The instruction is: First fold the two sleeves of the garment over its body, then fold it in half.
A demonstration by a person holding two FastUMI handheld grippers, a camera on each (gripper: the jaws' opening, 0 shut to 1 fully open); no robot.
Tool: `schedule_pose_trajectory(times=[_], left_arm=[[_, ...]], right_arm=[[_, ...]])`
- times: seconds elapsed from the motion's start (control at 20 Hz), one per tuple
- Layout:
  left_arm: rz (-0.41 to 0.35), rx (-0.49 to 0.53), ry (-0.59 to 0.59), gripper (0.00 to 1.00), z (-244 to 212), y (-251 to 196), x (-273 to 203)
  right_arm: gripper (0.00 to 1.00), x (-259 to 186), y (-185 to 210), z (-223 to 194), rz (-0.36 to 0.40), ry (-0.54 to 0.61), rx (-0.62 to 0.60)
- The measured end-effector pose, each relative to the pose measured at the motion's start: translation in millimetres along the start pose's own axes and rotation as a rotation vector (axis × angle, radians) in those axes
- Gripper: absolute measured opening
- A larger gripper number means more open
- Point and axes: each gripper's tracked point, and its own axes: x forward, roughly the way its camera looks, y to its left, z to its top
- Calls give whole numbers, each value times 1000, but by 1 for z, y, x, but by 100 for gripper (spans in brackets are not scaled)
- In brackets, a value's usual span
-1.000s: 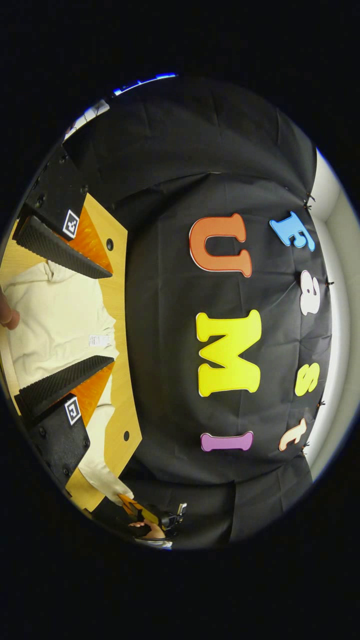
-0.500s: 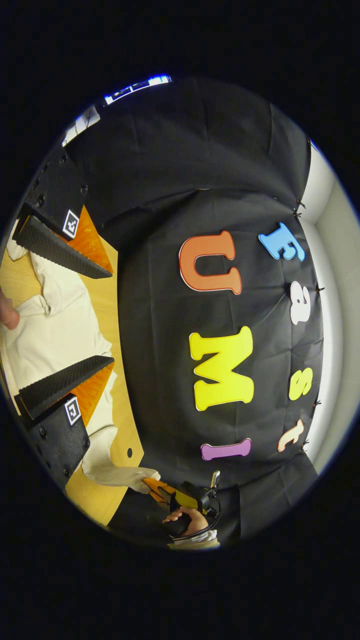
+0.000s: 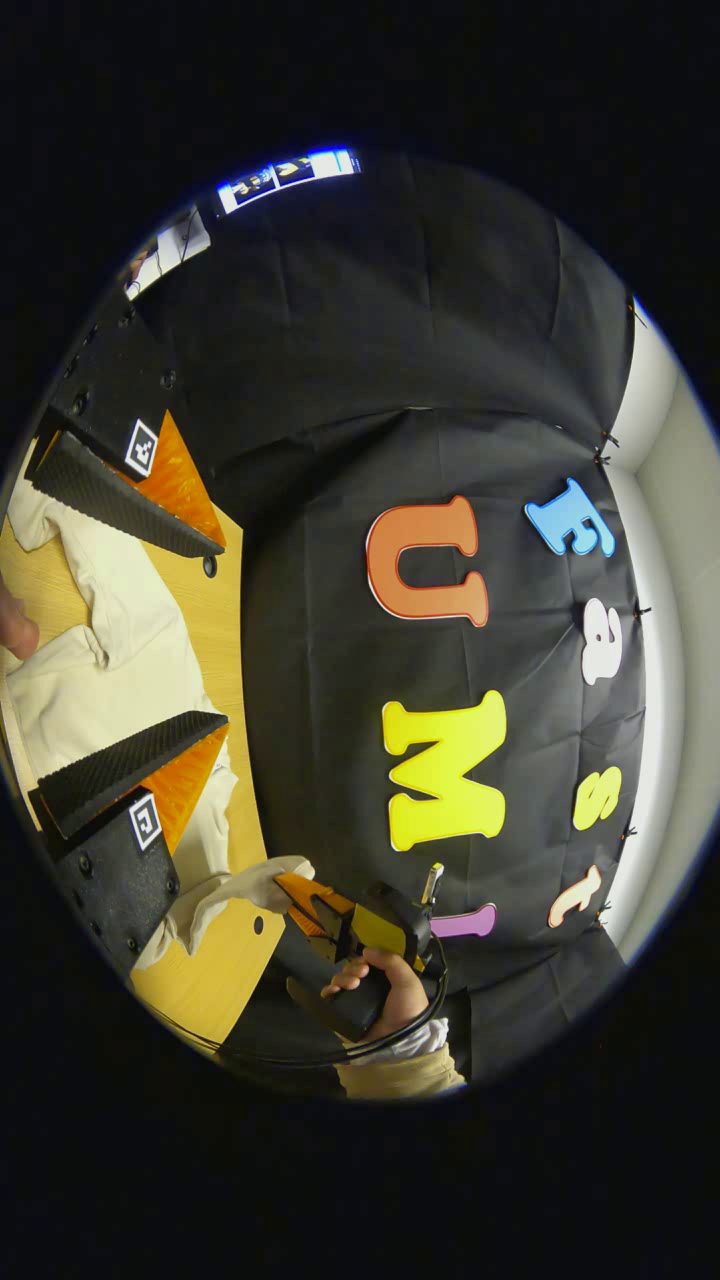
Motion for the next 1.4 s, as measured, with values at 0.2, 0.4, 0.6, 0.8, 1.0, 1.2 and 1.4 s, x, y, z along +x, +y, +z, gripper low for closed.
schedule_pose_trajectory(times=[0.2, 0.4, 0.6, 0.8, 1.0, 1.2, 1.4], left_arm=[[13, -17, 21, 99, -10, 14, -1], [18, -21, 34, 99, -18, 29, 2], [12, -30, 52, 99, -27, 41, 8], [10, -42, 79, 99, -41, 50, 7], [30, -54, 95, 99, -51, 63, 9], [55, -75, 119, 99, -61, 72, 8], [96, -89, 133, 99, -72, 89, 4]], right_arm=[[0, 24, 69, -15, 49, 27, -90], [0, 50, 134, -38, 102, 63, -180], [0, 88, 178, -70, 126, 132, -236], [0, 130, 197, -101, 106, 218, -241], [1, 166, 205, -124, 71, 262, -258], [1, 185, 210, -135, 28, 268, -275], [10, 185, 220, -145, 56, 295, -259]])
